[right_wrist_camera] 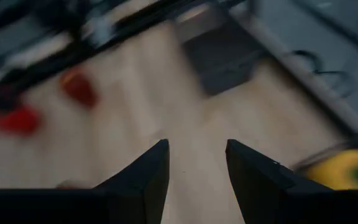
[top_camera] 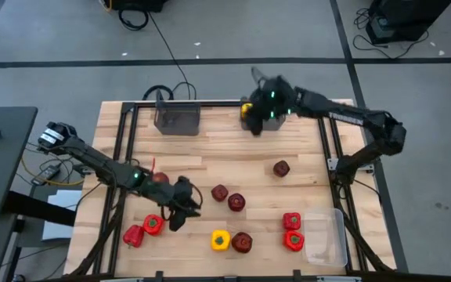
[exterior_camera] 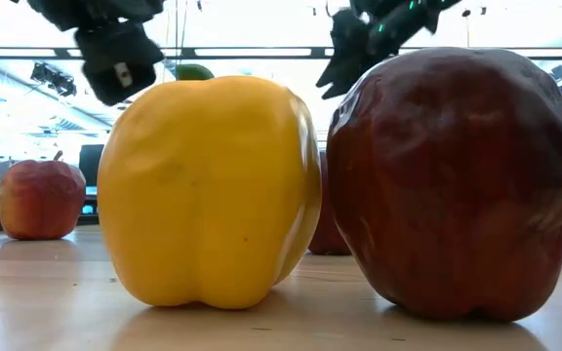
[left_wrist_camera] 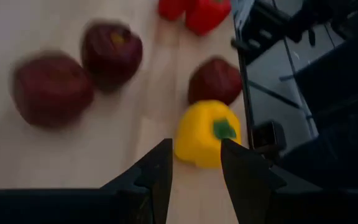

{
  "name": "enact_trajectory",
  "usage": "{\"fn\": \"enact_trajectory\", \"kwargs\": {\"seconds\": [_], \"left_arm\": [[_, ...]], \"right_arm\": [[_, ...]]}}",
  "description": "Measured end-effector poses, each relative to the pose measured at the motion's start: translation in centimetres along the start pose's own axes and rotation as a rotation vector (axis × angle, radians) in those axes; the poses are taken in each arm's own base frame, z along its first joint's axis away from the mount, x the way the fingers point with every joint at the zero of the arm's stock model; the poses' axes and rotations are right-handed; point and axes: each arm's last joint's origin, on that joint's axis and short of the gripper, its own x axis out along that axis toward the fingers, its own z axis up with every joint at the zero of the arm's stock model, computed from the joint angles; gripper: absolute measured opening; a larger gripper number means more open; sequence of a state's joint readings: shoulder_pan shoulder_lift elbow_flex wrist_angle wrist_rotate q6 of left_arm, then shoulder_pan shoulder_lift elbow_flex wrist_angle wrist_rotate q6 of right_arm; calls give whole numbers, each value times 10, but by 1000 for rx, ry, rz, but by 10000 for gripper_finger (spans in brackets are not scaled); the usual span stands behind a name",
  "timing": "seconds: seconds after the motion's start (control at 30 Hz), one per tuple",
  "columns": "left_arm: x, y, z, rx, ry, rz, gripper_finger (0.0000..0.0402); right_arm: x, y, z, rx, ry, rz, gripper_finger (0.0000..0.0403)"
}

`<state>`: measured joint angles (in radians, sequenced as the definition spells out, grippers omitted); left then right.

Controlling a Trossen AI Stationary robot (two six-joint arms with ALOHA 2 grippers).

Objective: Sort produce into baskets
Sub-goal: Put the yellow bell pepper into the right black bin

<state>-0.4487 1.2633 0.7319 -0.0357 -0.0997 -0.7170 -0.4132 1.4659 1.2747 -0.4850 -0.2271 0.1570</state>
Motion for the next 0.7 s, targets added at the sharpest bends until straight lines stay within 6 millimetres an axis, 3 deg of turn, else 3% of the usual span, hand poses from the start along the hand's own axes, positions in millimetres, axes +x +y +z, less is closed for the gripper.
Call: {"fn": "enact_trajectory", "kwargs": {"seconds": [0.17,0.3,0.5,0.7], "left_arm": [[9,-3,-9,-117,31,5,141],[13,-20,-6,-135,-61,-125,141],[25,-43,-17,7,-139,-244,141],[48,-41,-40,195,-92,-180,141]], "right_arm": [[4,70,-23,-141,99,100,169],[3,115,-37,-204,95,144,169],[-4,153,-53,-136,58,112,169],[-8,191,-78,33,43,49,169]]}}
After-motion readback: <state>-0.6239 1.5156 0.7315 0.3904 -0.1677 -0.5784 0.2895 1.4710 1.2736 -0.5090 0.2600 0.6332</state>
